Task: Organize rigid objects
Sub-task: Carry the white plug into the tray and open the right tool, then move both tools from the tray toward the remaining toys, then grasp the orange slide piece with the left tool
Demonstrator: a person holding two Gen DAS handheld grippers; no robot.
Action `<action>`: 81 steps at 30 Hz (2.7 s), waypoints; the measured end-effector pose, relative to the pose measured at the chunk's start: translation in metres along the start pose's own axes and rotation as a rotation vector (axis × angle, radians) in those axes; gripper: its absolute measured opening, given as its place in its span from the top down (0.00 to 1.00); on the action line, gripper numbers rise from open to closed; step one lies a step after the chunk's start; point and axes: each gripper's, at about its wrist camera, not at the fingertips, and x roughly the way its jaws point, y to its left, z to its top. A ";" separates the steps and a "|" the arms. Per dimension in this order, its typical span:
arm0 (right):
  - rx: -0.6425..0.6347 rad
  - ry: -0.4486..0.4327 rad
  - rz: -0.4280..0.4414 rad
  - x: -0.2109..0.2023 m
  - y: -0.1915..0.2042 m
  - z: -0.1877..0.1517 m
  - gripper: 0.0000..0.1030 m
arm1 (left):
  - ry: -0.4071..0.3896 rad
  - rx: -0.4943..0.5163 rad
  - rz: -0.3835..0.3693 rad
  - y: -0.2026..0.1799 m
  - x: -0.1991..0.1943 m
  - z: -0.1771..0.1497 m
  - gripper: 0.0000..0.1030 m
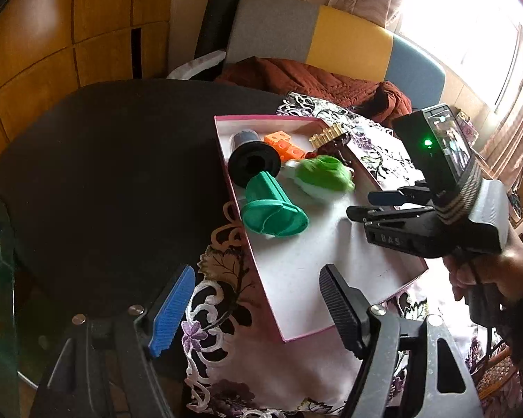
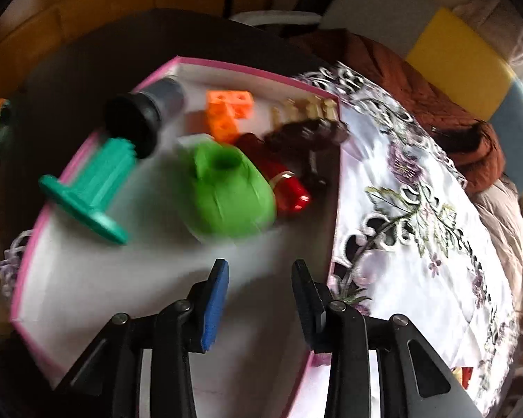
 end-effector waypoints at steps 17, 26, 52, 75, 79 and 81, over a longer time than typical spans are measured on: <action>0.098 -0.067 0.088 -0.019 -0.009 -0.014 0.52 | -0.005 -0.010 0.009 -0.001 -0.002 -0.002 0.27; 0.139 -0.135 0.091 -0.040 -0.013 -0.024 0.47 | -0.017 0.014 0.020 -0.009 -0.006 -0.002 0.27; 0.328 -0.236 -0.038 -0.094 -0.108 -0.079 0.31 | -0.021 0.088 0.012 -0.033 -0.011 0.001 0.27; 1.226 -0.289 -0.332 -0.118 -0.319 -0.248 0.27 | 0.045 0.336 -0.227 -0.158 0.015 0.020 0.30; 1.266 -0.317 -0.331 -0.124 -0.318 -0.257 0.23 | 0.071 0.401 -0.309 -0.200 0.029 0.020 0.30; 1.295 -0.326 -0.322 -0.125 -0.321 -0.261 0.21 | 0.078 0.442 -0.343 -0.222 0.037 0.020 0.30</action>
